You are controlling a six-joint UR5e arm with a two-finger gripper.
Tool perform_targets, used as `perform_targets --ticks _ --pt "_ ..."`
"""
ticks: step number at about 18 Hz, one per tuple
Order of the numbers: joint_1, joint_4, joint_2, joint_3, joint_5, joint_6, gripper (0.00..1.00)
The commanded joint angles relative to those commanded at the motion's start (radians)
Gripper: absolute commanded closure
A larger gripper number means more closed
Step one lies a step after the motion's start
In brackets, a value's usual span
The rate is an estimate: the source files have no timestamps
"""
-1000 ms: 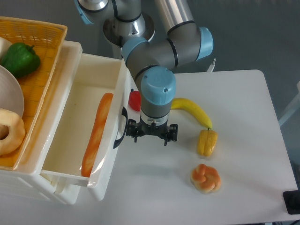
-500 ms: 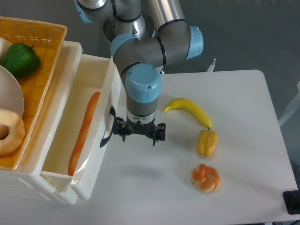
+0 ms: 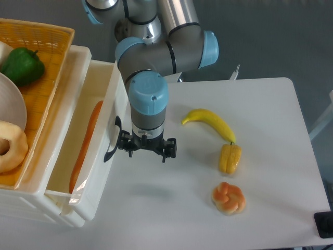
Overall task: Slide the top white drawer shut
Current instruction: 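Push the drawer front with the gripper into the white cabinet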
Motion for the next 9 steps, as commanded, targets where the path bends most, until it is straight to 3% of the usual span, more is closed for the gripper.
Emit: perform_targets --ticks 9 --pt "-0.04 0.002 0.006 0.0 0.02 -0.02 0.0"
